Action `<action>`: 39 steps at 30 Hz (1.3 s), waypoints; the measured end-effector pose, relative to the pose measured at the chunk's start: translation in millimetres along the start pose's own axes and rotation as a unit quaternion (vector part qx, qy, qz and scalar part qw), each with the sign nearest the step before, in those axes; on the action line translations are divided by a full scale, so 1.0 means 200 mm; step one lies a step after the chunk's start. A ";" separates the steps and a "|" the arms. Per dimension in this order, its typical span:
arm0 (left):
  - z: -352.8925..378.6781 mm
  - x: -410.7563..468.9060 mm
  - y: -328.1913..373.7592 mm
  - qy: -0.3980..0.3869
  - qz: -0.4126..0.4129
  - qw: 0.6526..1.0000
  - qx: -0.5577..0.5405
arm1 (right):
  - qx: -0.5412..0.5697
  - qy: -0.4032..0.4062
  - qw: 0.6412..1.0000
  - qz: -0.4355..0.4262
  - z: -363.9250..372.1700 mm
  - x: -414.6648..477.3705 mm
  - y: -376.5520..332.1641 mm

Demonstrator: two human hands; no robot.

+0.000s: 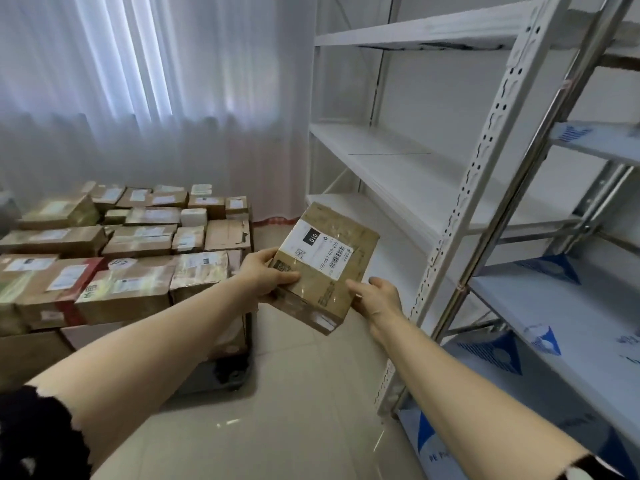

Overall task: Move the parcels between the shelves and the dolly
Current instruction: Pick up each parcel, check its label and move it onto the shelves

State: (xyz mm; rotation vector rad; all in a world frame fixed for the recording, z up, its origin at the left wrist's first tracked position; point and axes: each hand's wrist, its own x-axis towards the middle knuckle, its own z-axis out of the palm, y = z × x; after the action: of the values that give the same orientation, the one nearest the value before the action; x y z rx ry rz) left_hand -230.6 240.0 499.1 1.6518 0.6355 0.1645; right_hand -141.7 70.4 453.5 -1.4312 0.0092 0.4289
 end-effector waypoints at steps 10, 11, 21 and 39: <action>0.00 0.97 0.15 0.021 -0.045 0.999 -0.005 | -0.038 -0.088 0.994 0.044 0.15 1.19 -0.29; -0.02 1.05 0.15 0.015 -0.051 0.999 -0.004 | -0.046 -0.090 0.994 0.040 0.18 1.29 -0.31; -0.26 2.04 0.17 0.059 -0.079 0.994 -0.050 | -0.150 -0.091 0.984 0.011 0.55 2.30 -0.33; -0.64 4.12 0.60 0.143 -0.076 0.986 -0.037 | -0.111 -0.120 0.983 0.082 1.47 4.14 -0.50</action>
State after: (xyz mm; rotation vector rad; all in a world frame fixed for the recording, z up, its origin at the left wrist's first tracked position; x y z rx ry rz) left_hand 436.7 749.2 435.4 1.5142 0.9590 0.3129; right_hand 579.6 575.9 379.4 -1.5948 -0.1193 0.7549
